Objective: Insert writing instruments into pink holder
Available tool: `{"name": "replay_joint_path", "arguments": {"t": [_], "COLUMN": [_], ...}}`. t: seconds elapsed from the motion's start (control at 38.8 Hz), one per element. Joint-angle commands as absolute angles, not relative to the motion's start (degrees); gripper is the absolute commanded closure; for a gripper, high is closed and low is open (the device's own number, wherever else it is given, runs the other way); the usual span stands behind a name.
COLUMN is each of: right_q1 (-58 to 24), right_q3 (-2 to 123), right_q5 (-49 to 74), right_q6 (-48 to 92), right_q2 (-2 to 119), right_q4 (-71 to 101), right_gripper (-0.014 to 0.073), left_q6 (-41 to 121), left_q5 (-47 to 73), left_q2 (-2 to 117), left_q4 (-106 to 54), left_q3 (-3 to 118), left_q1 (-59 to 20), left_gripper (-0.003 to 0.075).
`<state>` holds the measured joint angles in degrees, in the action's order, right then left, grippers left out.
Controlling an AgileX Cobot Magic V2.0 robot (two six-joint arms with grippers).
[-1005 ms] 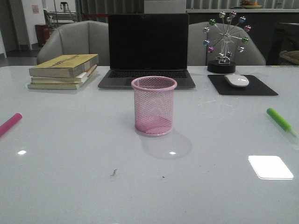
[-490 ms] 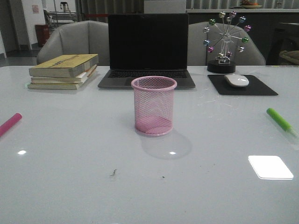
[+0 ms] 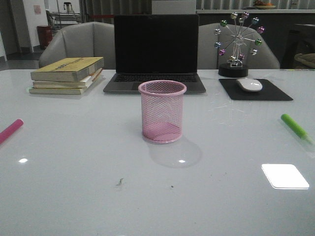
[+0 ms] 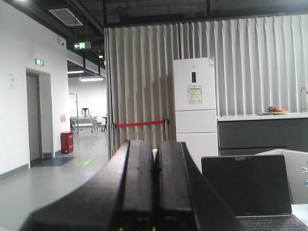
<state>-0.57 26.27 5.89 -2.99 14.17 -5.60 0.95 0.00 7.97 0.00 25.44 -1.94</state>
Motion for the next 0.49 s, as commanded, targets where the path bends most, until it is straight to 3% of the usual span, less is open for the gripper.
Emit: {"name": "replay_joint_path", "arguments": {"t": [0.0,0.23,0.46], "right_q1": [-0.44,-0.44,-0.44], "right_q3": [30.56,34.26,36.69], "right_q5": [-0.43,-8.54,-0.36], "right_q6": [-2.89,-2.89,-3.94], "right_q2": [20.12,33.75,43.09], "right_q4": [-8.29,-9.27,-4.18], "right_gripper": [0.0569,0.0564,0.0561], "left_q6": [0.69,0.69,0.69], "left_q5": [-3.96,-4.5,-3.8], "left_q2": [13.72,32.15,46.39], "left_q4": [0.0,1.55,1.55], "left_q3": [30.14,39.99,45.5], "left_q1": [-1.8,-1.8,-1.8], "left_gripper": [0.0628,0.0628,0.0628]}}
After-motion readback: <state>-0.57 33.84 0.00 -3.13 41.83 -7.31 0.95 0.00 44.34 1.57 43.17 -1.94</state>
